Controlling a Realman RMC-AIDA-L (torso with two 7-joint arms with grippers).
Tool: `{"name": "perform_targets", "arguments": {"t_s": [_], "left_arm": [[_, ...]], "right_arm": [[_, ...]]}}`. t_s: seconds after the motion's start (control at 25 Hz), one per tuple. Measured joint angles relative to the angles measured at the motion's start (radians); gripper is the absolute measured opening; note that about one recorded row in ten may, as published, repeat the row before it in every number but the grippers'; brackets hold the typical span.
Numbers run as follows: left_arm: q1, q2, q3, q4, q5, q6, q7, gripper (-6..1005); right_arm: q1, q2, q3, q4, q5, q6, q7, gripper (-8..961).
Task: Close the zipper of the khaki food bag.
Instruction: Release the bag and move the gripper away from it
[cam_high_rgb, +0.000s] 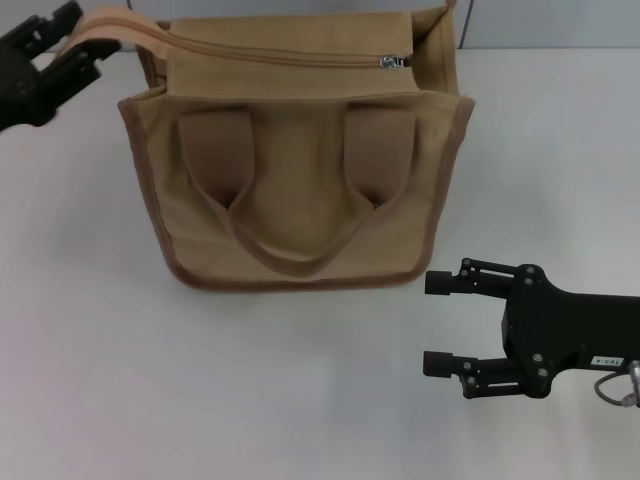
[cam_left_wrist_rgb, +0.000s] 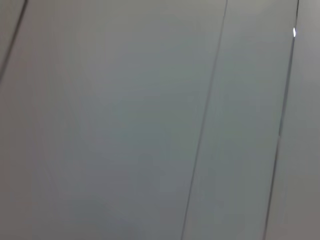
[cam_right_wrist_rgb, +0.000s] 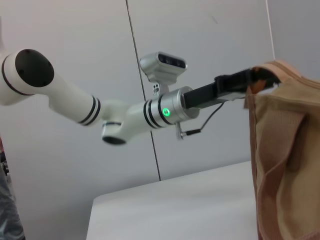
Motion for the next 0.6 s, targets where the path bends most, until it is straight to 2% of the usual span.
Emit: {"name": "perform_targets", "arguments": {"t_s": [0.08,0.16,0.28,0.44,0.6], "left_arm": [[0.008,0.030,0.014,0.085,0.082,0.015,-0.104,575],[0.011,0.059,0.034,0.170,0.168,0.044,-0.188,622],[0.009,0.090,0.047,0.244,0.260,0.107,-0.253,691],[0.005,0.106,0.047,0.274,0.286,0.157,-0.274,785],[0.007,0.107,0.029,0.250,0.238,0.235,-0.246,832]], "right_arm": [[0.000,0.000,0.000,0.000,0.000,-0.001,0.000,824],[0.000,0.000,0.000,0.000,0.000,-0.002,0.001,824],[-0.001,0.000,0.001,0.000,0.000,-0.002,0.002,824],[-0.001,0.000,0.001,0.000,0.000,-0.003,0.003,824],[-0.001,0.000,0.001,0.000,0.000,-0.004,0.013,823]]}}
